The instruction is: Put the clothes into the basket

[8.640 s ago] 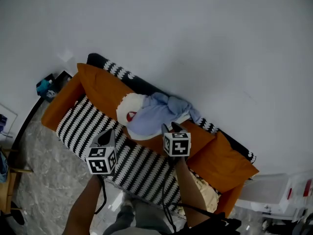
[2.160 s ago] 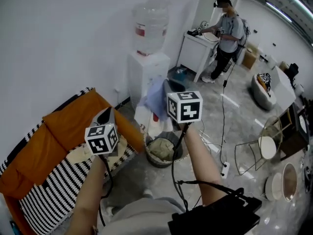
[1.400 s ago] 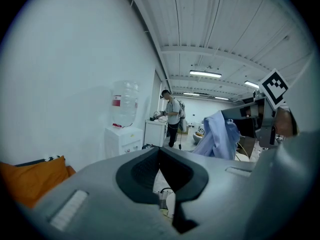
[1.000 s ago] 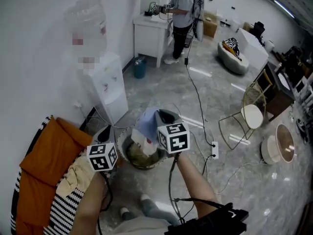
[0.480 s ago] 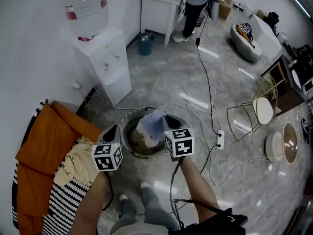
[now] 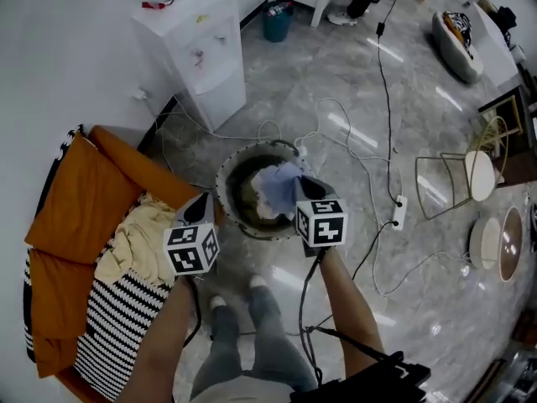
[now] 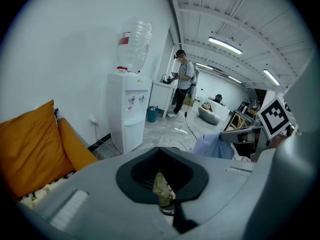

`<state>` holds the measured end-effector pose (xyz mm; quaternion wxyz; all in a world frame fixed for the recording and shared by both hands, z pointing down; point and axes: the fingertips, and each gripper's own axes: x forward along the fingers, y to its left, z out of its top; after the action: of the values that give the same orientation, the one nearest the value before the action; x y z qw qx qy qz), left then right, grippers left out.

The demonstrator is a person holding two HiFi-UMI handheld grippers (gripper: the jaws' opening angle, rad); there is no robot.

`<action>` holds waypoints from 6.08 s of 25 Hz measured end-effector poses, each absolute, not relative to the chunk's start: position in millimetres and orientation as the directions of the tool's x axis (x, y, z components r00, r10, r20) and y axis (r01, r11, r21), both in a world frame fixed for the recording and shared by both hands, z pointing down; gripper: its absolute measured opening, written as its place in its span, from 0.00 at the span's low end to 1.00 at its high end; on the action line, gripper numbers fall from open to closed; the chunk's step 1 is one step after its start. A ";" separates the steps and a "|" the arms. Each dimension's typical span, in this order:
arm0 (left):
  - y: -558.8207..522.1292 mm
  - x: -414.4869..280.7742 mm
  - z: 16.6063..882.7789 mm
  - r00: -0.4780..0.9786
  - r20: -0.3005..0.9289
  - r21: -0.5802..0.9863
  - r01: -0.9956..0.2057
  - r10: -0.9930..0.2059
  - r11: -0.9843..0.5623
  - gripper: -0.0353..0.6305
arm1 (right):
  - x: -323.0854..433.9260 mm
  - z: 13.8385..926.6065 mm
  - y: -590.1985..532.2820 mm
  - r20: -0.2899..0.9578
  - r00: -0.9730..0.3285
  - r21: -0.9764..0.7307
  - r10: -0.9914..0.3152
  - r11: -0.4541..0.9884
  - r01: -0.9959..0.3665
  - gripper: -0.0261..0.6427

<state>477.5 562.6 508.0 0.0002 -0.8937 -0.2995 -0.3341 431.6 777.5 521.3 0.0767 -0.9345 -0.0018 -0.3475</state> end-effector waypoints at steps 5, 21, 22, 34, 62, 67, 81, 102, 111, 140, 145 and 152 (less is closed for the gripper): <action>552.9 481.3 517.7 0.598 0.608 0.191 0.528 0.522 -0.827 0.04 | 441.2 544.4 772.7 0.677 0.734 -0.149 -0.056 -0.987 0.063 0.08; 530.0 469.9 522.0 0.616 0.626 0.206 0.460 0.478 -0.863 0.04 | 430.9 549.9 766.4 0.707 0.705 -0.150 -0.063 -0.987 0.062 0.21; 526.9 467.8 522.9 0.617 0.629 0.209 0.451 0.473 -0.868 0.04 | 430.0 548.9 764.3 0.705 0.706 -0.152 -0.068 -0.987 0.057 0.21; 451.3 443.4 504.4 0.712 0.615 0.198 0.277 0.339 -0.940 0.04 | 446.5 521.0 698.8 0.666 0.718 -0.166 -0.202 -0.979 -0.121 0.21; 107.1 293.8 508.6 0.769 0.610 0.200 -0.383 -0.191 -0.902 0.04 | 436.3 522.8 306.5 0.691 0.433 -0.109 -0.579 -0.676 -0.729 0.21; 70.5 290.2 536.2 0.743 0.636 0.200 -0.421 -0.209 -0.885 0.04 | 442.3 552.2 272.2 0.715 0.409 -0.115 -0.568 -0.672 -0.732 0.21; 3.1 315.9 637.4 0.674 0.722 0.216 -0.435 -0.157 -0.874 0.04 | 470.8 661.6 221.2 0.797 0.360 -0.141 -0.486 -0.727 -0.672 0.21; -35.0 335.1 758.6 0.603 0.792 0.229 -0.447 -0.102 -0.864 0.04 | 529.4 805.8 244.4 0.881 0.394 -0.016 -0.261 -0.850 -0.527 0.25; -30.0 355.7 786.0 0.602 0.795 0.255 -0.439 -0.071 -0.861 0.04 | 548.5 848.2 246.6 0.907 0.371 0.033 -0.201 -0.842 -0.538 0.29; -6.6 331.1 757.2 0.643 0.762 0.333 -0.491 -0.076 -0.805 0.04 | 532.8 826.0 248.0 0.908 0.360 0.010 -0.214 -0.848 -0.531 0.08; 1.6 328.6 728.1 0.651 0.754 0.353 -0.508 -0.082 -0.786 0.04 | 514.8 789.9 255.7 0.902 0.361 -0.019 -0.237 -0.856 -0.516 0.07; 38.7 330.5 657.4 0.692 0.717 0.363 -0.469 -0.080 -0.805 0.04 | 487.8 701.5 256.7 0.857 0.373 -0.106 -0.356 -0.830 -0.548 0.07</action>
<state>330.5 38.7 657.4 -0.2701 -0.8794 0.1559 -0.3598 487.8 256.7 701.5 -0.0983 -0.8226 0.2746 -0.4882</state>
